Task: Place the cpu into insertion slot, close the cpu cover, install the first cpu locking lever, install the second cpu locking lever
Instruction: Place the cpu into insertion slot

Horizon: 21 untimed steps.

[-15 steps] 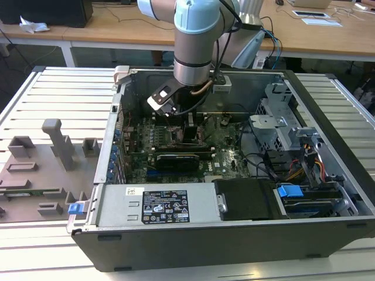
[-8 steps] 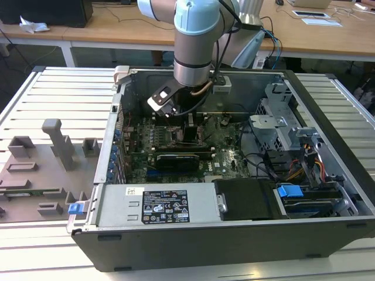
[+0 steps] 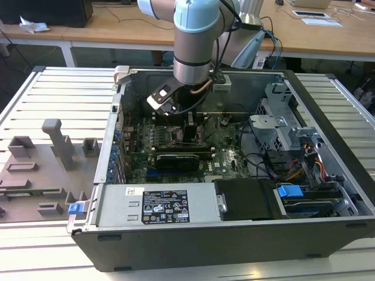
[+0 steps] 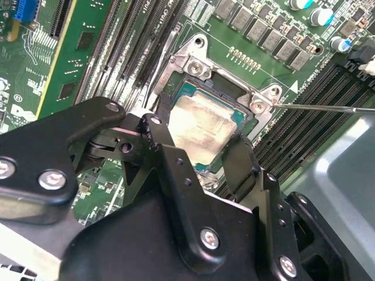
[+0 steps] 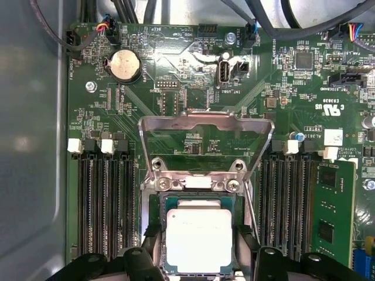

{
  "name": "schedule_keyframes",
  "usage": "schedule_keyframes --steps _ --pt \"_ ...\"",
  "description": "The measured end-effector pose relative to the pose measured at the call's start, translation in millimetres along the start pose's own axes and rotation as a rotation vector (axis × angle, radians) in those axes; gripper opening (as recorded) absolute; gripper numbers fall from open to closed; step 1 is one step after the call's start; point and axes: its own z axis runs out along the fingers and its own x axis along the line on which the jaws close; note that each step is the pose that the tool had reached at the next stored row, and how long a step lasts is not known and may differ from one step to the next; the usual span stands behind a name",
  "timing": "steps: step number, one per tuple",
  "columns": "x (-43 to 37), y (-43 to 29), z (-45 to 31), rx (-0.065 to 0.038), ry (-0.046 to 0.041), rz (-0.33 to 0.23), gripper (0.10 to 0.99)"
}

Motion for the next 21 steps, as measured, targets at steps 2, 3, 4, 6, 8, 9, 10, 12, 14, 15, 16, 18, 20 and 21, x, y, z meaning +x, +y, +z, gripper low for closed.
schedule_keyframes --steps 2,3,4,6,8,9,10,12,14,15,16,18,20,21 --pt "0.3 -0.4 0.0 0.0 -0.0001 0.0 0.616" --pt "0.4 -0.6 0.0 0.0 0.0 0.0 0.616" --pt "0.7 -0.9 0.1 0.0 0.0 0.0 0.616" --pt "1.2 -1.3 0.1 0.0 0.0 0.0 0.616" --pt "1.4 -1.5 0.2 0.0 0.0 0.0 0.616" --pt "1.7 -1.7 0.2 0.0 0.0001 0.0 0.616" --pt "1.8 -1.8 0.2 0.0 0.0001 0.0 0.616" --pt "2.0 -2.2 0.2 0.0 0.0001 0.0 0.616" --pt "2.1 -2.2 0.2 0.0 0.0 0.0 0.616" --pt "2.1 -2.2 0.3 0.0 0.0001 0.0 0.616" --pt "2.1 -2.3 -0.6 0.0 -0.0001 0.0 0.616" --pt "2.0 -2.3 -6.6 0.0 0.0002 0.0 0.616" --pt "2.0 -2.3 -11.2 0.0 0.0001 0.0 0.616" --pt "2.0 -2.3 -13.4 0.0 0.0001 0.0 0.616"
